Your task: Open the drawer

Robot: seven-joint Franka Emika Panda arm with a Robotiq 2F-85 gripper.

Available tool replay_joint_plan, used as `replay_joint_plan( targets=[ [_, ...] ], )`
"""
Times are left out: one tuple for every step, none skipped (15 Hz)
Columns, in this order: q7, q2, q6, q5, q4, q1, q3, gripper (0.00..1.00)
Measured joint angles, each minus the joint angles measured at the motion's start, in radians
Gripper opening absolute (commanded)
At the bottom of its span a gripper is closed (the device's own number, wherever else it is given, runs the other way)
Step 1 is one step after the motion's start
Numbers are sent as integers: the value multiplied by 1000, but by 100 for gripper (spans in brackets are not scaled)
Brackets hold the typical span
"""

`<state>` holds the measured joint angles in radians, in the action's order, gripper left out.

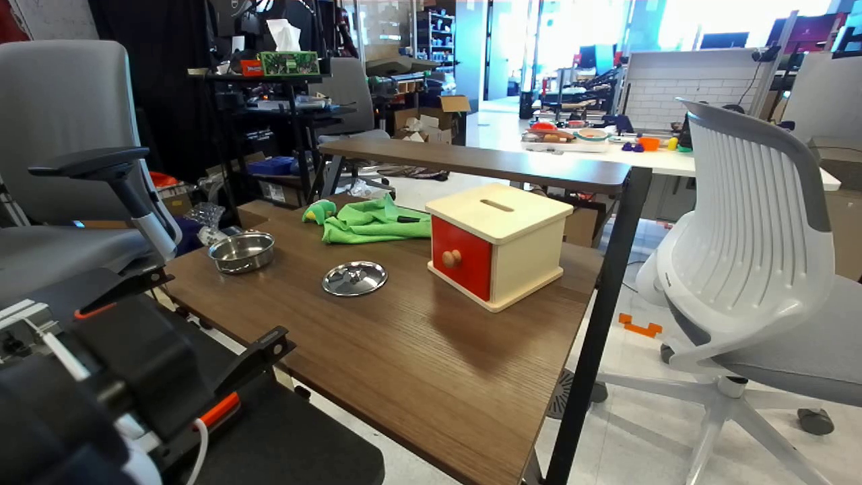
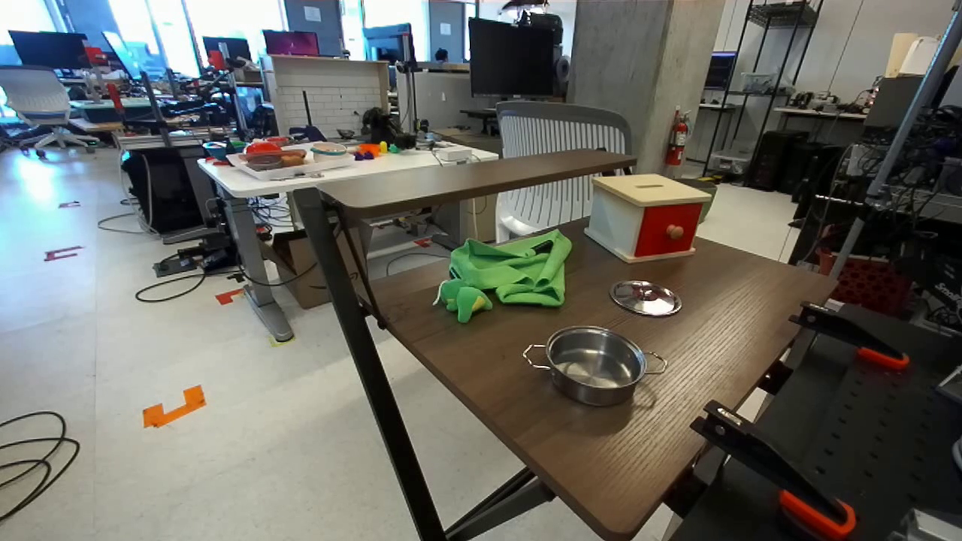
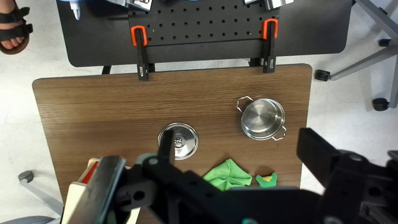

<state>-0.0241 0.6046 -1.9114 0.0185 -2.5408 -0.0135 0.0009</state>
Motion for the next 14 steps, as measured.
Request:
replay_joint_plan(
  targets=[
    [0, 0, 0, 0, 0, 0, 0, 100],
    [0, 0, 0, 0, 0, 0, 0, 100],
    [0, 0, 0, 0, 0, 0, 0, 100],
    [0, 0, 0, 0, 0, 0, 0, 100],
    [0, 0, 0, 0, 0, 0, 0, 100],
    [0, 0, -7, -2, -3, 0, 0, 100],
    [1, -1, -26, -10, -9, -2, 0, 100],
    [1, -6, -47, -22, -15, -6, 0, 100],
    [1, -16, -69, -33, -21, -11, -3, 100],
    [1, -32, -96, -42, -25, -17, -8, 100],
    [1, -54, -128, -52, -28, -24, -15, 100],
    [1, -81, -155, -57, -28, -33, -24, 100],
    [1, -113, -181, -59, -28, -42, -34, 100],
    [1, -148, -205, -59, -26, -51, -47, 100]
  ],
)
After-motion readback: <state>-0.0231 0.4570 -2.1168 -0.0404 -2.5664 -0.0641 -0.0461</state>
